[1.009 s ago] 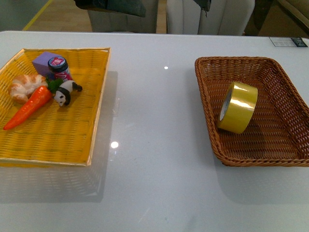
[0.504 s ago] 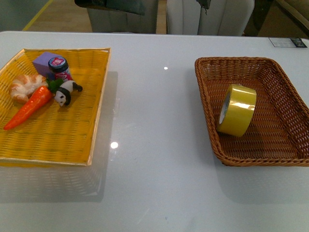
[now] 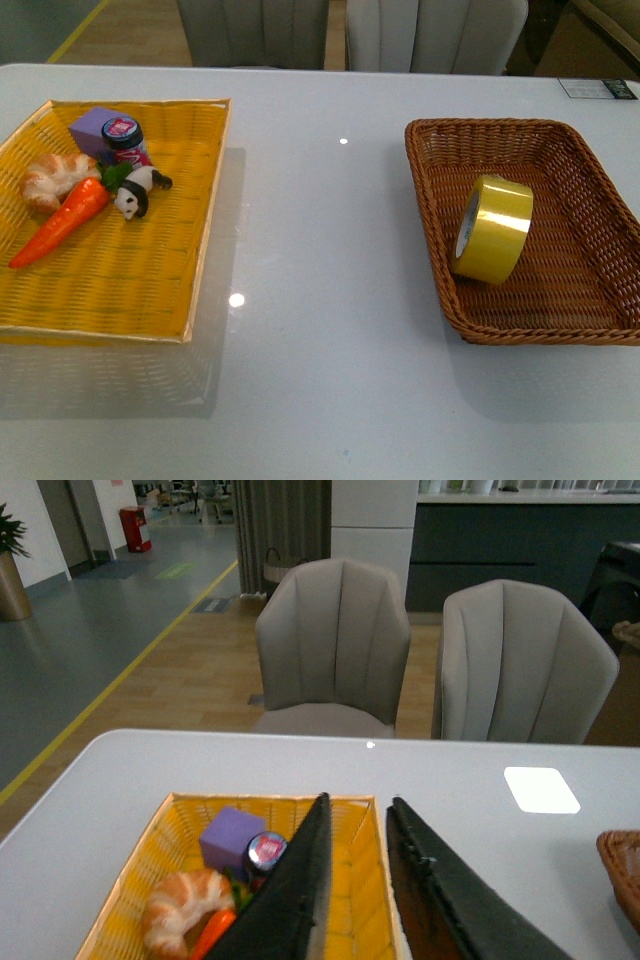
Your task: Move tape to another basket
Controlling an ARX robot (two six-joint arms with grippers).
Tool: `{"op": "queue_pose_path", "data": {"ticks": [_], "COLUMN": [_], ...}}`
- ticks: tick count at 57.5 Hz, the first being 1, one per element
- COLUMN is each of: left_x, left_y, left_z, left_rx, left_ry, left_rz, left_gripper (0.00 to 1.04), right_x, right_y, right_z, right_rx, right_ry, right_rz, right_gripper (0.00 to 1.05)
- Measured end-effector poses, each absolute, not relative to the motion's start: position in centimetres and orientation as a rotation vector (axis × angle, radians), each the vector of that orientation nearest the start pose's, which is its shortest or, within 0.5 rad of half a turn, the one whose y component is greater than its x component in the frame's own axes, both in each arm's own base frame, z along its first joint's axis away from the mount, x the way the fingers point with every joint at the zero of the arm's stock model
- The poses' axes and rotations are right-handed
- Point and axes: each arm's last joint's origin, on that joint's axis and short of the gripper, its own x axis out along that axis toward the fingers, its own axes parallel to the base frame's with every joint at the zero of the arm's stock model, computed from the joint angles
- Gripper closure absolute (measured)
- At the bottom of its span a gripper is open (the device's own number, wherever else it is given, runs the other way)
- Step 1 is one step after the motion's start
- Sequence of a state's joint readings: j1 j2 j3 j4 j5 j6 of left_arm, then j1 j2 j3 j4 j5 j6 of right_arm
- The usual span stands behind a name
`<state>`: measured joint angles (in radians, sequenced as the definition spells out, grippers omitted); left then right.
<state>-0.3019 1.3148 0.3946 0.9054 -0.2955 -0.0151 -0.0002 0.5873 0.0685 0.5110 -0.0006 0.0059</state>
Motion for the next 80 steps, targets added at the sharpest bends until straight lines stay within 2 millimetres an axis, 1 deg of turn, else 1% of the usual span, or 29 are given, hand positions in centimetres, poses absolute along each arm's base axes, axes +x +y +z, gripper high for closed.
{"op": "queue_pose_path", "data": {"ticks": [3, 14, 18, 36, 40, 44, 59, 64, 66, 80], "left_x": [22.8, 20.0, 18.8, 15.9, 15.3, 14.7, 13.5, 13.1, 13.0, 12.2], "left_y": [-5.8, -3.6, -2.8, -1.3, -0.6, -0.1, -0.1, -0.1, -0.1, -0.1], "left_z": [19.5, 18.7, 18.2, 17.4, 16.6, 16.2, 16.8, 16.9, 16.9, 17.1], "left_rx": [-0.012, -0.010, -0.009, -0.009, -0.010, -0.009, -0.009, -0.009, -0.009, -0.009], "left_ry": [0.016, 0.004, 0.008, 0.011, 0.001, 0.020, 0.000, -0.006, -0.008, -0.012], "left_rz": [-0.009, -0.006, -0.001, -0.003, -0.024, -0.002, -0.004, -0.004, -0.004, -0.004], "left_gripper": [1.04, 1.03, 1.03, 1.03, 1.03, 1.03, 1.03, 1.03, 1.03, 1.03], "right_x": [13.7, 12.9, 12.7, 11.7, 11.4, 11.3, 10.8, 10.1, 9.8, 9.7], "right_y": [0.0, 0.0, 0.0, 0.0, 0.0, 0.0, 0.0, 0.0, 0.0, 0.0], "right_z": [17.8, 17.1, 17.3, 17.4, 17.4, 17.4, 17.4, 16.9, 17.0, 17.1], "right_rx": [0.006, 0.006, 0.005, 0.006, 0.006, 0.006, 0.006, 0.006, 0.006, 0.006], "right_ry": [0.008, 0.006, -0.018, -0.023, -0.024, -0.023, -0.022, 0.011, -0.006, -0.017], "right_rz": [0.000, 0.000, 0.001, 0.000, 0.000, -0.001, 0.000, 0.000, 0.000, 0.000], "right_gripper": [1.03, 1.03, 1.03, 1.03, 1.03, 1.03, 1.03, 1.03, 1.03, 1.03]}}
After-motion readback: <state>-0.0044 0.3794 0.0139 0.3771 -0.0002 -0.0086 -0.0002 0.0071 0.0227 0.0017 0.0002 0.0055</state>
